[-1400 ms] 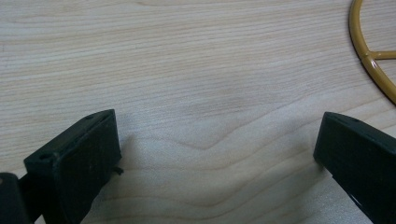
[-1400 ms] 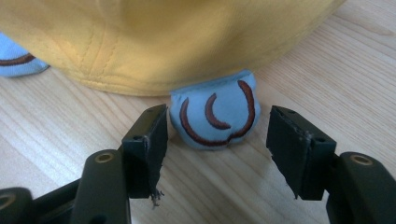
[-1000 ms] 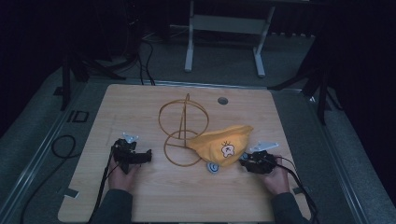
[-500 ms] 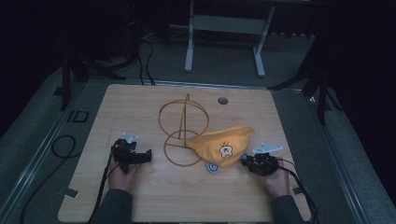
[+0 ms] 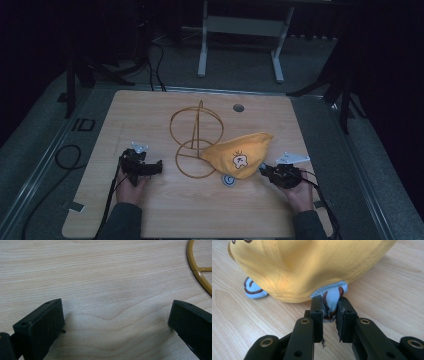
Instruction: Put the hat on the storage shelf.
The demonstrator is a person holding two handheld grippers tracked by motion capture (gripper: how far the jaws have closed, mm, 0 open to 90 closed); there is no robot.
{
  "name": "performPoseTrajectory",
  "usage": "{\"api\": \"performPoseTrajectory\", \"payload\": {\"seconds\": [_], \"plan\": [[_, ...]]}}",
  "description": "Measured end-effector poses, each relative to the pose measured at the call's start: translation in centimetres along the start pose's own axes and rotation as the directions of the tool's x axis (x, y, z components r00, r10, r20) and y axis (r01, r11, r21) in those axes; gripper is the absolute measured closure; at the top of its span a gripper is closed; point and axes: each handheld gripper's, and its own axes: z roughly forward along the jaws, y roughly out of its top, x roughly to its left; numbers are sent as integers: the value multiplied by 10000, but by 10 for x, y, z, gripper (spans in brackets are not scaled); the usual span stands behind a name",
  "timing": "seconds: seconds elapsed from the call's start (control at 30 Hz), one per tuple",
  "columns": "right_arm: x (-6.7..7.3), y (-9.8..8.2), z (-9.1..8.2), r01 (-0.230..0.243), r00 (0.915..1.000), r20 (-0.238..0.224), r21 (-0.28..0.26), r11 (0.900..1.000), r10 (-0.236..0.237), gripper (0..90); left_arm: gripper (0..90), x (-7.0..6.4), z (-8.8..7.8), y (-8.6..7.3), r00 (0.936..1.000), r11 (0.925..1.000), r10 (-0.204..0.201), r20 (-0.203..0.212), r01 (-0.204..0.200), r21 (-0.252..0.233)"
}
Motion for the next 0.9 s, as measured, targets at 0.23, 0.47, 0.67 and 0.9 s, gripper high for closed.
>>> {"api": "performPoseTrajectory", "payload": {"seconds": [0.23, 0.47, 0.67, 0.9], "plan": [[2, 8, -9, 182, 9998, 41, -281, 9994, -180, 780, 4, 0, 0, 0, 10000, 10000, -2, 0, 2, -2], [4, 16, -13, 368, 9993, 3, -373, 9986, -368, 781, 4, 0, 0, 0, 10000, 10000, -2, 0, 2, -2], [3, 26, -21, 523, 9986, 57, -549, 9971, -521, 784, 4, 0, 0, 0, 10000, 10000, 5, -2, -5, 3], [2, 47, -34, 932, 9955, 209, -679, 9933, -920, 784, 4, 0, 0, 0, 10000, 10000, -16, -3, 16, -18]]}}
